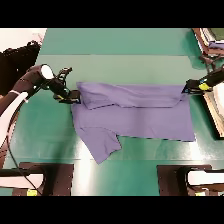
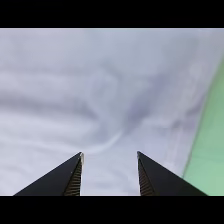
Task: Fold the shirts.
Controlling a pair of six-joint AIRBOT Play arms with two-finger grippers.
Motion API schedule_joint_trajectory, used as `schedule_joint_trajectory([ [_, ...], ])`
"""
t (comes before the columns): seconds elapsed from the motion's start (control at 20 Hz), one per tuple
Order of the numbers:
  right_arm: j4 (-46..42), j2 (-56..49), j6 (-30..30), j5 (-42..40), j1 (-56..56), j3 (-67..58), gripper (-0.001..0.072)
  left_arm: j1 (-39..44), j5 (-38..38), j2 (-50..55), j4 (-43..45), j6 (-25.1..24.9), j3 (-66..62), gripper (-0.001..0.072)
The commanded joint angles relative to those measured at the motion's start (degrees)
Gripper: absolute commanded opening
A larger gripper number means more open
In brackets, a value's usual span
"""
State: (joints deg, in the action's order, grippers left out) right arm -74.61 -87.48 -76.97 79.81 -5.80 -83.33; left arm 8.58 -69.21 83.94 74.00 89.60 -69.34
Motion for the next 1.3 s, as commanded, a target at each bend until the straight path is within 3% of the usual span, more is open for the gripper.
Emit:
schedule_joint_trajectory([
  [0.0,0.1,5.6,0.6,4.0,-3.0,-0.1,0.0386,0.1,-1.7,-8.5,0.6,1.1,8.9,0.0512],
  [0.15,0.8,9.1,0.6,6.1,-5.7,-0.1,0.0386,0.1,-0.7,-17.9,-4.5,2.0,22.9,0.0511],
  [0.4,10.2,11.5,2.0,7.5,-9.4,0.0,0.0386,0.3,6.6,-27.8,-18.0,1.9,40.4,0.0511],
  [0.7,10.6,12.2,2.0,8.4,-9.8,0.0,0.0386,0.8,13.4,-27.9,-28.2,-3.2,45.3,0.0502],
  [0.9,10.6,12.4,2.0,8.8,-9.8,0.5,0.0386,8.8,19.4,-27.8,-28.6,-2.8,45.3,0.0501],
  [0.95,10.2,13.2,2.0,8.6,-10.1,2.1,0.0386,10.6,20.3,-27.8,-28.5,-2.4,45.3,0.0468],
  [1.0,10.1,14.1,2.0,8.2,-10.6,4.5,0.0386,11.2,20.4,-27.8,-28.5,-2.3,45.3,0.0204],
  [1.05,10.1,15.4,2.0,7.9,-11.7,7.6,0.0386,11.2,20.3,-27.8,-28.6,-2.5,45.3,0.0040],
  [1.25,5.1,21.4,2.0,7.4,-19.9,21.7,0.0383,11.2,16.8,-27.8,-28.5,-2.6,42.5,0.0024],
])
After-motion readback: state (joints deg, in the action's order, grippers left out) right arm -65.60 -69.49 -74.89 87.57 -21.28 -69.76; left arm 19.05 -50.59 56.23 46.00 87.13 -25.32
